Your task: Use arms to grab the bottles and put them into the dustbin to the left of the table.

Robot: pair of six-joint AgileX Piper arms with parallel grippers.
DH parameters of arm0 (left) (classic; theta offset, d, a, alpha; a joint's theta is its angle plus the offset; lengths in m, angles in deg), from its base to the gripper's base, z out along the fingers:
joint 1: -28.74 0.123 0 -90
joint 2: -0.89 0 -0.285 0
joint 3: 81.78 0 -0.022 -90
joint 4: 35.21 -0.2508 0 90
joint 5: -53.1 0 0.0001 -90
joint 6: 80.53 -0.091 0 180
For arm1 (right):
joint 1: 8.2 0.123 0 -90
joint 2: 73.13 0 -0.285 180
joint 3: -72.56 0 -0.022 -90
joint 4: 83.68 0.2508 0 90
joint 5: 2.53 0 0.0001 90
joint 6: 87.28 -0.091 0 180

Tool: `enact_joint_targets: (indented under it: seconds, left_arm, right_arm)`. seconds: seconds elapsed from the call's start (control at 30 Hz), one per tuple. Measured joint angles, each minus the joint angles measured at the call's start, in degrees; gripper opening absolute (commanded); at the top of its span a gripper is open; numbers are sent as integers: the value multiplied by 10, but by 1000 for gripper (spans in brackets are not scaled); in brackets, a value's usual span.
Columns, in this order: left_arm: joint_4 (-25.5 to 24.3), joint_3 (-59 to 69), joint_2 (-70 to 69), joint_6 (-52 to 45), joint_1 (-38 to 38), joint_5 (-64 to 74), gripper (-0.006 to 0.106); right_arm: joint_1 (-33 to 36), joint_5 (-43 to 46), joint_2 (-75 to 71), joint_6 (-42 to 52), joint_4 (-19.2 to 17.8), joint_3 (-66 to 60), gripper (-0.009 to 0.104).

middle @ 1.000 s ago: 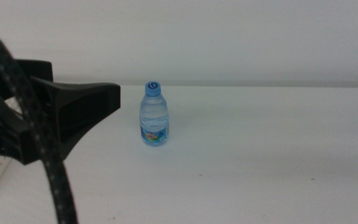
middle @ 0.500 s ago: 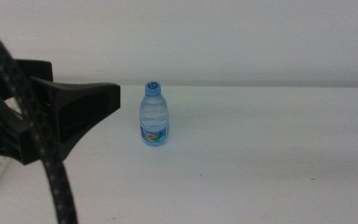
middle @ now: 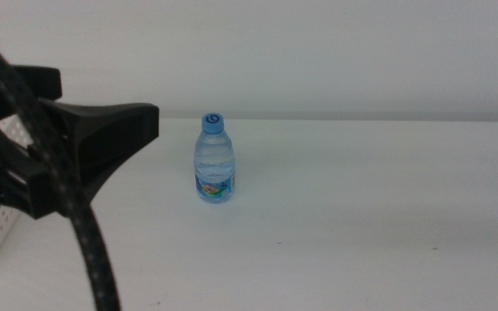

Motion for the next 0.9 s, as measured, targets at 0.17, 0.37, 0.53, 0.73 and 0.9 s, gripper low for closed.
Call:
enact_joint_targets:
  seconds: [0.17,0.37,0.53,0.73,0.9]
  left_arm:
    - [-17,34,0,0,0,-53,94]
    - [-33,163,0,2,0,-225,94]
    - [-34,270,0,3,0,-357,94]
    - [-34,332,0,3,0,-385,94]
    - [-34,337,0,-3,0,-370,94]
  right_arm:
    - [0,0,0,0,0,0,84]
    - [0,0,0,0,0,0,84]
    - [0,0,0,0,0,0,84]
    - [0,0,0,0,0,0,84]
    - [0,0,0,0,0,0,84]
